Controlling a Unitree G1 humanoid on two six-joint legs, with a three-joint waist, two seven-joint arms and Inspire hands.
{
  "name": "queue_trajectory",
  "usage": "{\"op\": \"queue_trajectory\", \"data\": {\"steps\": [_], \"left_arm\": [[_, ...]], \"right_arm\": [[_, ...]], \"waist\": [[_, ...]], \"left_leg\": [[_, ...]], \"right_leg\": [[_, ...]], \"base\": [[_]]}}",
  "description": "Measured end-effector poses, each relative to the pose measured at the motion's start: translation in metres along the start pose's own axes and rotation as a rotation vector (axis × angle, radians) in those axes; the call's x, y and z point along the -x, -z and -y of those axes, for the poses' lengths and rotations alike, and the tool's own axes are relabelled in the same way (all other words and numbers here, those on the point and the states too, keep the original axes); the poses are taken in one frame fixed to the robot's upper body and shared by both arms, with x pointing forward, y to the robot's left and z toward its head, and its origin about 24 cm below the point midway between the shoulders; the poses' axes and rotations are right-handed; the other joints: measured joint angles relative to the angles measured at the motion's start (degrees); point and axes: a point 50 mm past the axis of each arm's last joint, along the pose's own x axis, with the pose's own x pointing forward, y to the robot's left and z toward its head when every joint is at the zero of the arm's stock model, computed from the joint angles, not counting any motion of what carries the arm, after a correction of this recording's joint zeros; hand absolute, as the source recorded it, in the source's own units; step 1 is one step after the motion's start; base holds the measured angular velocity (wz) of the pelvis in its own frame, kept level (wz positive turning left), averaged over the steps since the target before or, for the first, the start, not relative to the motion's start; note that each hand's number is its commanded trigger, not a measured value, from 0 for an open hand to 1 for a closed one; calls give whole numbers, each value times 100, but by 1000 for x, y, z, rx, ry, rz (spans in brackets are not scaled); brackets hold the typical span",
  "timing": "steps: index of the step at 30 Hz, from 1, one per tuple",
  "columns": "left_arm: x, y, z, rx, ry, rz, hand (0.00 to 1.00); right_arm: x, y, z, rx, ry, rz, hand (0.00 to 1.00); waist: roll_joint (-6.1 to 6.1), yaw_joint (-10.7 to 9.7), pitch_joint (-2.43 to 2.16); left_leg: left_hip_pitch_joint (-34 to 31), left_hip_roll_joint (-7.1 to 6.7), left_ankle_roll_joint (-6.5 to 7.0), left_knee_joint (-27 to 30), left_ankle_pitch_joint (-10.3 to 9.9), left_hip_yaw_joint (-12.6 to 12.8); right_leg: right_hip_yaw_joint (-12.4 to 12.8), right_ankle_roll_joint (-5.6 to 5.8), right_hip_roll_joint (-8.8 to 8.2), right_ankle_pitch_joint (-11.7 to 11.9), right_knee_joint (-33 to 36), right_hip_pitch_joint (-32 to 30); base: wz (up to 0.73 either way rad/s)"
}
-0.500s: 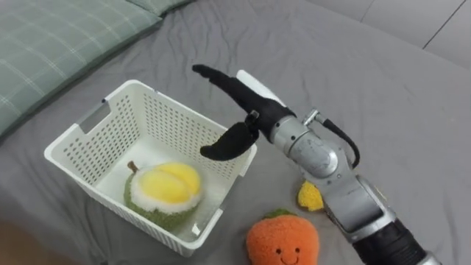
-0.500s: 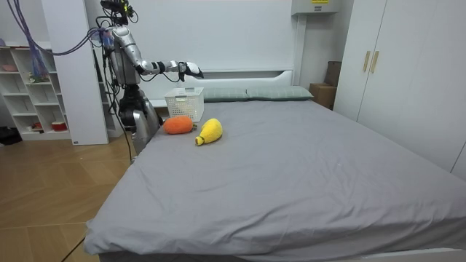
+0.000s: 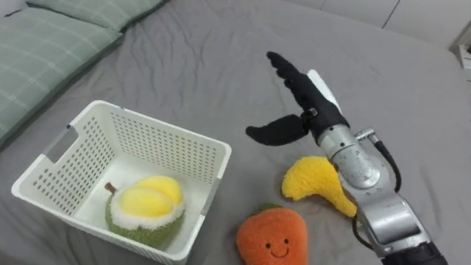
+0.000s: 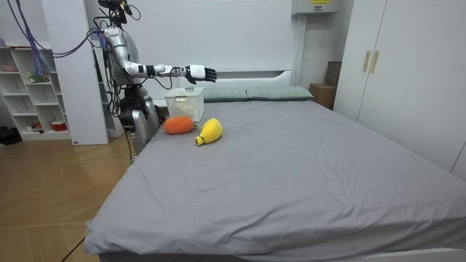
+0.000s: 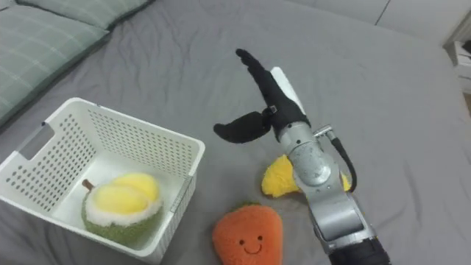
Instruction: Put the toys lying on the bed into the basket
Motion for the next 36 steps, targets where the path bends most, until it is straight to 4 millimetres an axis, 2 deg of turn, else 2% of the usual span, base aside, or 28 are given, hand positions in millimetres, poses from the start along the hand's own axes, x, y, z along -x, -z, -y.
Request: {"op": "queue_trajectory", "data": {"steps": [1,5,6,9,13,16,20,22,25,27,29,36], "left_arm": [[1,2,-2,10,-7,-6,0],[2,7,-9,17,-35,-16,0],[2,6,-10,15,-41,-16,0],[2,7,-11,14,-49,-17,0],[1,2,-15,-16,-53,-10,0],[-1,-2,-13,-17,-52,-4,0],[-6,-19,1,1,-19,14,0],[-7,-22,3,26,-18,15,0],[-8,-30,8,65,-6,26,0],[-10,-36,14,56,7,23,0],[-11,-40,17,53,13,26,0],[-12,-42,19,59,17,29,0]], "right_arm": [[0,10,4,3,31,-42,0],[2,26,9,29,62,-104,0],[3,35,12,26,75,-137,0],[7,57,19,45,91,-230,0],[9,77,21,52,100,-326,0],[9,84,21,48,105,-361,0],[0,94,26,64,115,-434,0],[1,100,26,84,109,-472,0],[-3,100,29,109,110,-483,0],[-8,101,31,127,105,-506,0],[-9,101,29,145,91,-511,0],[-9,102,36,212,92,-499,0]], "waist": [[-7,-44,-5],[-40,-246,-15],[-76,-260,-39],[-140,-256,-58],[-214,-270,-30],[-259,-234,-9],[-212,-233,37],[-201,-197,43],[-175,-212,63],[-106,-222,115],[-68,-216,141],[-60,-194,150]], "left_leg": [[25,8,0,-16,0,38],[11,25,1,-27,-2,76],[-19,44,-1,-29,-3,131],[-79,58,-3,-24,-1,202],[-263,69,-3,-1,1,239],[-474,93,-3,34,7,295],[-893,101,14,218,17,346],[-1033,105,18,219,22,365],[-1274,116,17,279,22,347],[-1435,121,18,337,23,361],[-1531,125,17,358,23,360],[-1673,136,13,318,25,343]], "right_leg": [[43,-1,4,1,3,-1],[130,-13,22,9,7,-49],[141,-24,30,18,19,-109],[178,-35,37,27,32,-195],[280,-44,42,34,93,-421],[303,-61,61,96,88,-646],[363,-65,68,172,77,-1024],[414,-64,75,178,97,-1193],[405,-79,81,204,96,-1396],[407,-83,77,217,100,-1539],[407,-85,71,218,100,-1624],[403,-86,72,218,98,-1778]], "base": [[-18],[-13],[-12],[-10],[-9],[-11],[-3],[-5],[-1],[0],[0],[0]]}}
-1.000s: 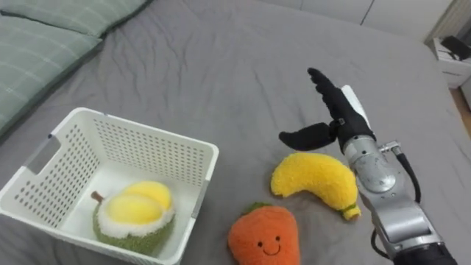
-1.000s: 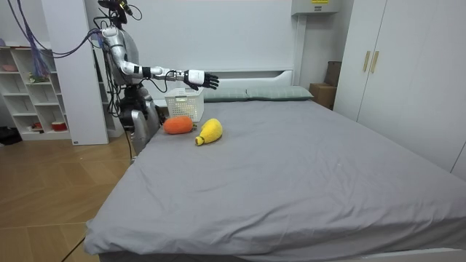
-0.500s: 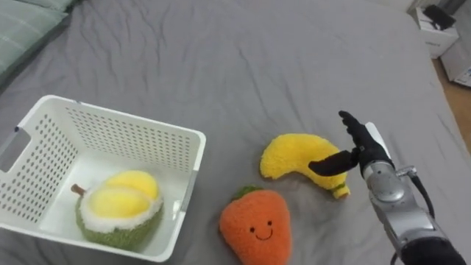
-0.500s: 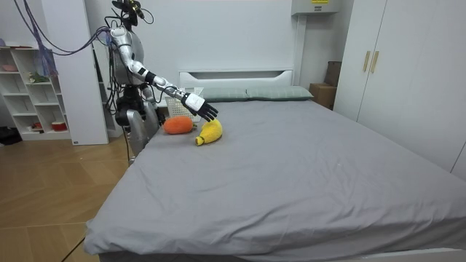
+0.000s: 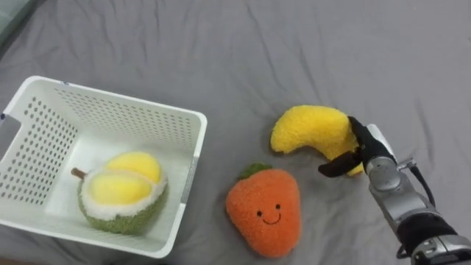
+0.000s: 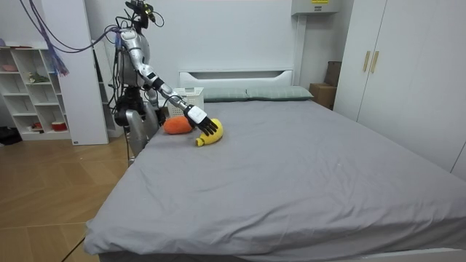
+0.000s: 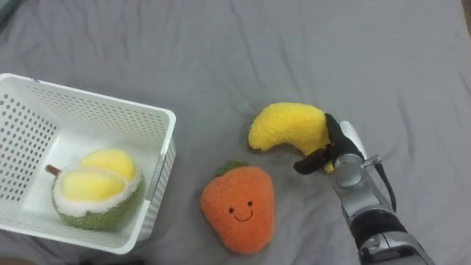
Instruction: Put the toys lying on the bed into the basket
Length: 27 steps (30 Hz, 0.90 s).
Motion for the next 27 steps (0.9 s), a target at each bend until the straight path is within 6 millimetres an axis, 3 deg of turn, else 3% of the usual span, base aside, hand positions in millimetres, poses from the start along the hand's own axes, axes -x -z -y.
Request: {"op": "queue_trajectory", "data": {"steps": [5,13,15,16,17,18,19,27], "left_arm": [[0,-2,2,-7,6,7,0],[0,-4,4,-8,23,11,0],[0,-3,5,-8,28,9,0],[0,-3,5,-4,30,8,0],[0,-3,7,-8,38,10,0],[0,-5,9,-14,46,16,0],[0,-5,9,-14,48,18,0],[0,-6,9,8,48,32,0]], "right_arm": [[0,3,2,5,21,-11,0],[0,12,7,26,77,-53,0],[-1,12,10,28,101,-63,0],[-2,12,11,29,110,-67,19],[-2,13,13,33,130,-76,58],[-2,14,16,36,153,-77,75],[-2,15,16,37,165,-78,100],[2,31,22,11,291,-145,100]], "waist": [[-1,-12,1],[13,155,2],[55,182,20],[68,188,27],[98,213,35],[124,249,39],[133,258,45],[200,263,29]], "left_leg": [[-111,-7,-5,16,3,-59],[-129,-7,-5,11,4,-68],[-150,-9,-5,26,3,-116],[-153,-10,-5,28,3,-121],[-165,-12,-5,38,3,-129],[-188,-12,-5,43,3,-134],[-196,-13,-5,43,3,-136],[-276,-50,2,82,9,-218]], "right_leg": [[-113,0,5,0,0,-70],[-182,1,-20,-1,-7,-85],[-263,1,-33,0,-11,-85],[-273,1,-35,0,-11,-85],[-285,1,-37,-1,-9,-91],[-293,1,-39,-1,-7,-115],[-299,0,-42,-2,-6,-123],[-338,23,-95,-51,157,-224]], "base": [[6],[2],[6],[4],[3],[0],[4],[5]]}}
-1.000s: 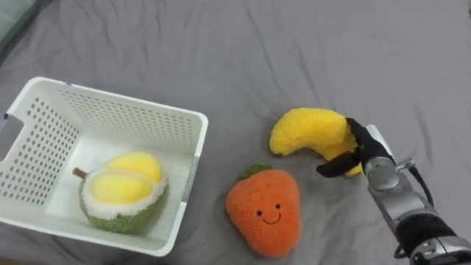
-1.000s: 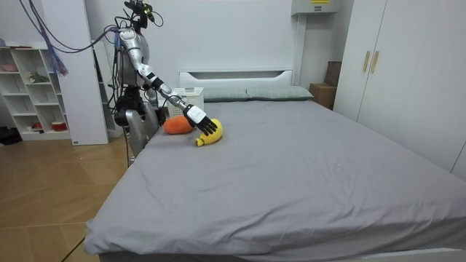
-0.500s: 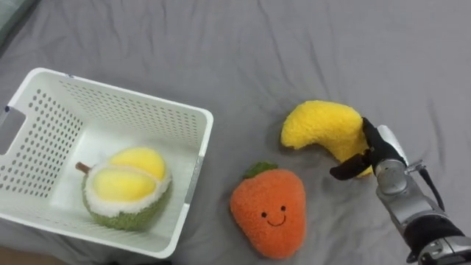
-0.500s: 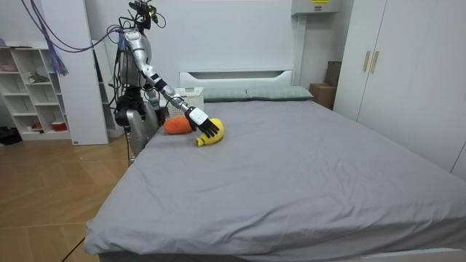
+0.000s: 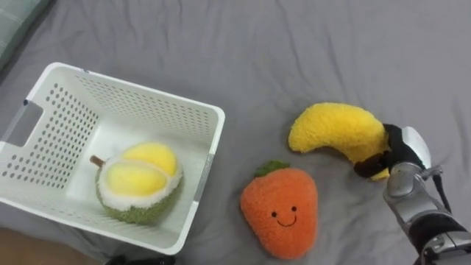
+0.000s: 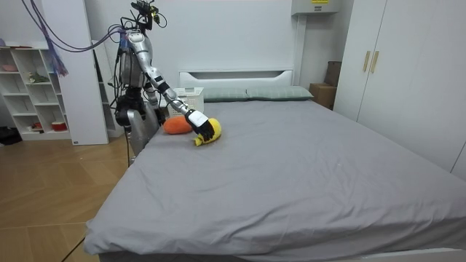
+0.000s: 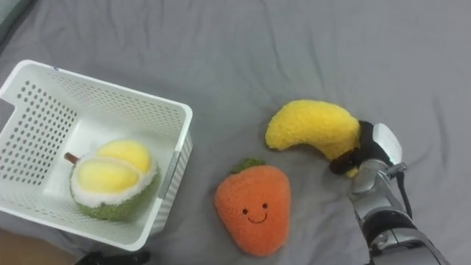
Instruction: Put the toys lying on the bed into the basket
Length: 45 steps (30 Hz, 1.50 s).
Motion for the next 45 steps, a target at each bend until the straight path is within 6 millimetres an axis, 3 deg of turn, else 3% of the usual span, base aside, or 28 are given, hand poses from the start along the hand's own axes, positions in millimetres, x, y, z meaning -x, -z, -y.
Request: {"op": "queue_trajectory", "data": {"steps": [13,20,23,24,32,36,43,45], "left_arm": [[2,4,-4,4,0,15,0],[6,14,-9,29,12,14,0],[8,24,-15,33,1,-5,0],[9,26,-16,35,-3,-12,0],[15,46,-33,171,-61,-58,0],[18,52,-36,205,-82,-64,0],[18,53,-35,217,-87,-68,0],[18,54,-35,217,-88,-68,0]], "right_arm": [[3,19,2,-38,64,-74,100],[0,21,12,-195,105,-116,100],[1,10,16,-232,132,-52,100],[2,4,18,-246,141,-10,100],[29,-30,31,-303,178,284,100],[45,-46,39,-347,165,401,100],[56,-71,44,-287,132,537,100],[65,-87,51,-271,130,618,100]], "waist": [[22,13,-18],[63,-168,-86],[53,-306,-132],[41,-349,-170],[-43,-581,-239],[-68,-630,-231],[-87,-631,-204],[-93,-634,-156]], "left_leg": [[169,-19,19,11,11,24],[435,-26,27,-43,16,-1],[570,-27,25,-108,29,9],[617,-26,22,-133,36,16],[1348,-23,15,-430,44,97],[1587,-19,16,-508,42,165],[1702,-24,17,-530,40,200],[1774,-24,17,-538,40,195]], "right_leg": [[1,4,-23,-10,28,159],[-91,4,-2,-10,24,432],[-86,4,-3,-10,24,526],[-82,4,-2,-10,23,558],[1,44,19,-37,-74,1159],[68,58,30,-46,-96,1353],[73,61,24,-49,-94,1461],[73,61,28,-49,-102,1535]], "base": [[0],[3],[-1],[-6],[-5],[-7],[-2],[0]]}}
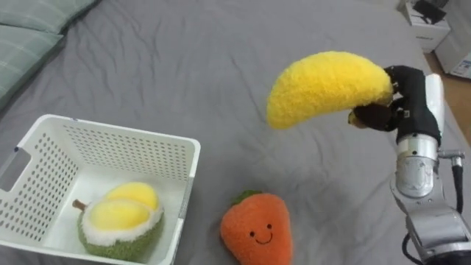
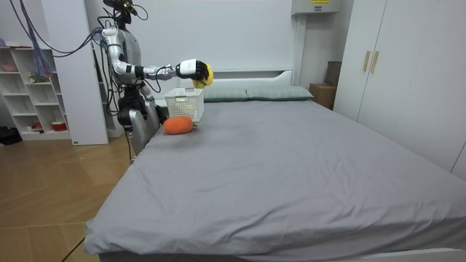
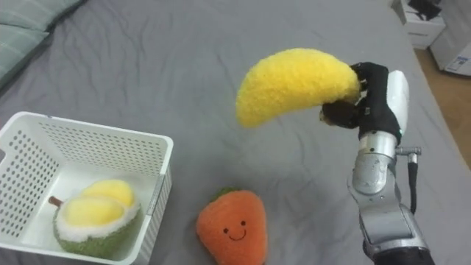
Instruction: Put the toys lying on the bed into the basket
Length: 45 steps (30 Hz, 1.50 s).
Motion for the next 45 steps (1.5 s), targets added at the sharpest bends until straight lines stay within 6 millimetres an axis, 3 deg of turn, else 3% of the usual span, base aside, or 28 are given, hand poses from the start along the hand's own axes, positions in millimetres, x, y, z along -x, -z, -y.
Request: {"op": "queue_trajectory", "data": {"steps": [4,13,18,29,35,38,45], "left_arm": [[0,1,1,1,1,-3,0],[0,3,4,-2,9,-8,0],[0,3,5,-13,13,-4,0],[0,6,14,-123,63,-5,0],[0,4,16,-138,80,5,0],[-1,1,19,-183,103,8,0],[-2,-2,29,-235,141,15,0]], "right_arm": [[-1,-28,1,14,-44,127,100],[4,-62,1,132,-47,274,100],[10,-80,-3,97,-91,347,100],[26,-96,-46,125,-358,406,100],[34,-103,-62,97,-454,424,100],[34,-106,-66,105,-446,431,100],[37,-118,-77,140,-473,485,100]], "waist": [[-9,39,1],[21,32,7],[24,84,5],[9,544,12],[-132,785,31],[-209,873,46],[-222,1145,46]], "left_leg": [[34,-14,5,-24,-4,-36],[34,-14,4,-35,-2,-104],[37,-14,4,-45,-3,-122],[167,-11,3,-76,-2,-129],[125,-11,2,-78,-3,-165],[87,-24,3,-77,-3,-242],[28,-52,3,-51,-1,-391]], "right_leg": [[-9,1,6,0,-84,98],[-24,6,13,-3,-88,99],[-44,6,11,-3,-87,105],[-14,13,21,-8,-95,198],[-18,24,25,-15,-101,198],[-76,24,18,-15,-103,199],[-343,27,2,-17,-188,245]], "base": [[4],[3],[1],[0],[2],[11],[12]]}}
